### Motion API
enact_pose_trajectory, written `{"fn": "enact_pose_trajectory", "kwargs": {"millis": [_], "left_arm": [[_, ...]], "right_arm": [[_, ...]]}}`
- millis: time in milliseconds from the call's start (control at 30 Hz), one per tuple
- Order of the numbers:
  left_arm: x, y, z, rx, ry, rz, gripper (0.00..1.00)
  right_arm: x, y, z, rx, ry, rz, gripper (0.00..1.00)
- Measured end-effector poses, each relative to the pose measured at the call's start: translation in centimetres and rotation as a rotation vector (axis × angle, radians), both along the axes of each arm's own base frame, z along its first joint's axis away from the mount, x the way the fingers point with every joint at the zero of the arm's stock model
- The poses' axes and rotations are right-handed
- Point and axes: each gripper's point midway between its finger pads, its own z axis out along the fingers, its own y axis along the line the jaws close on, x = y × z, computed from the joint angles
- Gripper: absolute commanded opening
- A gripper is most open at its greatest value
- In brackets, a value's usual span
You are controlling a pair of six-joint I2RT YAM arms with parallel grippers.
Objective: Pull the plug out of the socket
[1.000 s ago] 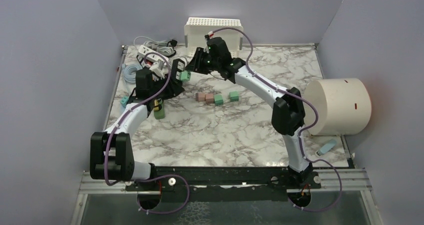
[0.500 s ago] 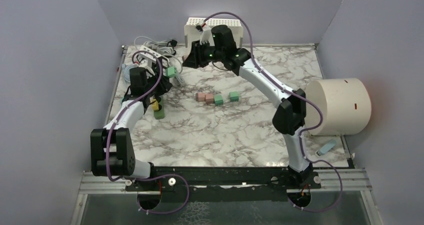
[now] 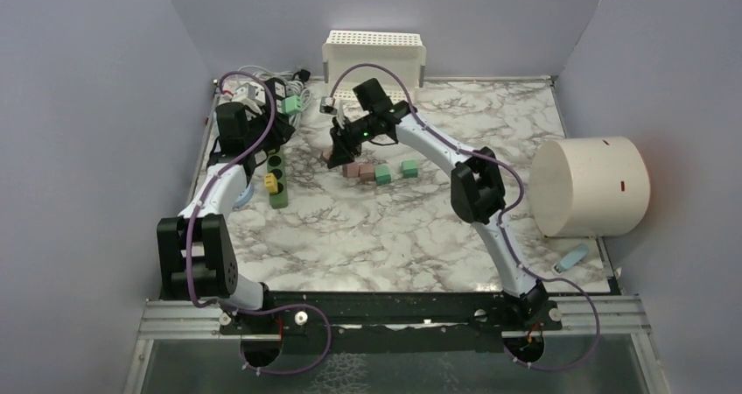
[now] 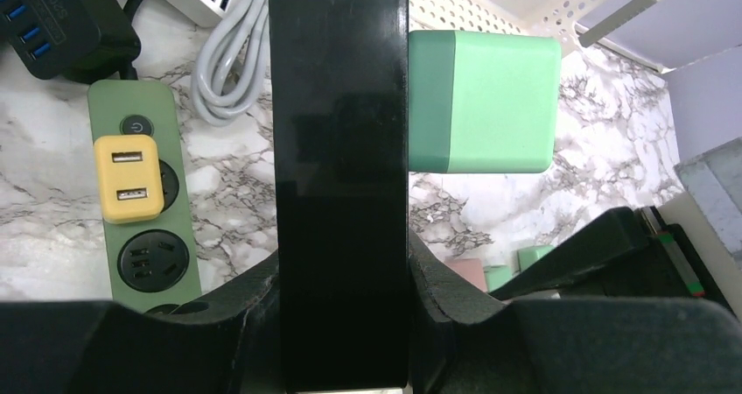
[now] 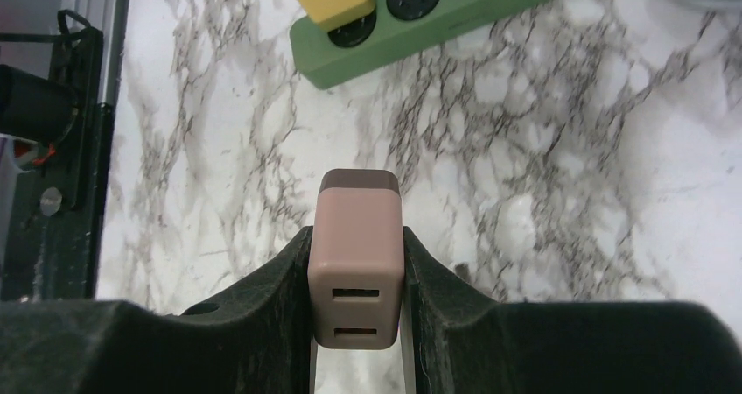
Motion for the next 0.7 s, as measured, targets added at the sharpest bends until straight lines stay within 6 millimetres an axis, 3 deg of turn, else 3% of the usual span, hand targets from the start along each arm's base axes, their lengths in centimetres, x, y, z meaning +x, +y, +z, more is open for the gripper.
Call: {"fn": "enact_pose_trajectory", "kwargs": {"millis": [133, 400, 700], "left_arm": [[0.1, 0.2, 0.0, -0.007, -0.007, -0.007, 0.0], [0.4, -0.3, -0.3, -0.026, -0.017, -0.046, 0.0], [0.3, -0.5, -0.4, -0.038, -0.018, -0.067, 0.0]], "right_arm": [[1.3, 1.1, -0.6, 0.02, -0.061, 0.036, 0.4], [0.0, 0.7, -6.6, -0.082, -0.043, 0.049, 0.44], [0.8, 1.9, -6.9, -0.099, -0.131, 0.018, 0.5]]}}
